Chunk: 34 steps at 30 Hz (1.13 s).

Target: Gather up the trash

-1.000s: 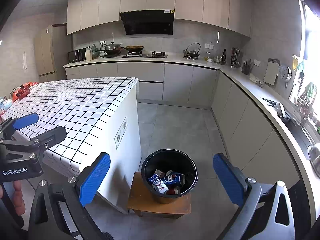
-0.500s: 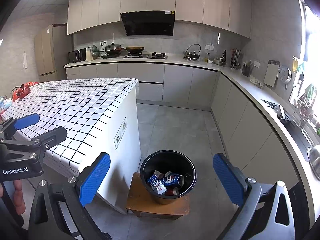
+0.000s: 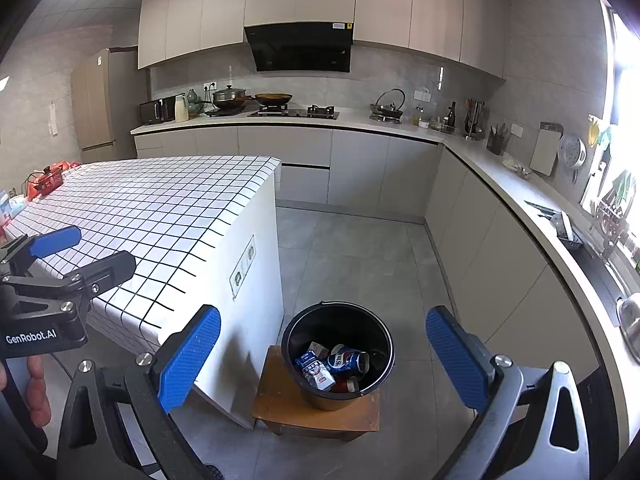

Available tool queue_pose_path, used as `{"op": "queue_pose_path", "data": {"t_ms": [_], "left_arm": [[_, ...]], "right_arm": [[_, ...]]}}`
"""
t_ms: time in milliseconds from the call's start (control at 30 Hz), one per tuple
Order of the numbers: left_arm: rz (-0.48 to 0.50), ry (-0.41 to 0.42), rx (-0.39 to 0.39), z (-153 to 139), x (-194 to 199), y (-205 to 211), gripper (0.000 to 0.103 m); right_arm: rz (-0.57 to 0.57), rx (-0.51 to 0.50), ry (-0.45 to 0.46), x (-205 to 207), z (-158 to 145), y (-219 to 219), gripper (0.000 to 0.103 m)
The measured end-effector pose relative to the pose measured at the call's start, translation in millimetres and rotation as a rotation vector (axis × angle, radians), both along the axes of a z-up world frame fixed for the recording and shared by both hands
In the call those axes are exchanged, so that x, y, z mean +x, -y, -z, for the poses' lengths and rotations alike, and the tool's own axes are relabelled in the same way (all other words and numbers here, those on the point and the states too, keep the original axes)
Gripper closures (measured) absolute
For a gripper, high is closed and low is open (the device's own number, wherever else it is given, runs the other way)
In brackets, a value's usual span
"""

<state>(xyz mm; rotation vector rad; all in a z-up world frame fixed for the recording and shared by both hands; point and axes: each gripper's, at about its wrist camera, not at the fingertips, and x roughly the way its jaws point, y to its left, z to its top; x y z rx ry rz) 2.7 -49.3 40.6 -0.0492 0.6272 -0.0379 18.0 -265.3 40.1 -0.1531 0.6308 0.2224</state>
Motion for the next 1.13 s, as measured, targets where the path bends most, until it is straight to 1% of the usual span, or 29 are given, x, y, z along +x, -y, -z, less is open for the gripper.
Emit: {"op": "queue_pose_path", "data": {"t_ms": [567, 933, 1067, 1133], "left_arm": [[0.016, -0.003, -0.008, 1.2, 1.5, -0.3, 0.0], [0.049, -0.012, 0.026, 7.5, 4.1, 2.8, 0.0], [0.064, -0.005, 0.018, 7.8, 4.9, 1.1, 0.001], [0.066, -0.014, 0.003, 8.8, 6.1, -0.9, 0.001]], "right_arm": [[-0.002, -0.008, 0.007, 0.5, 1.2, -4.1, 0.0], [0.004, -0.016, 0.006, 1.8, 1.8, -3.9, 0.0], [0.007, -0.019, 0.007, 2.5, 2.3, -3.5, 0.0], [0.008, -0.02, 0.006, 3.1, 2.6, -3.3, 0.0]]}}
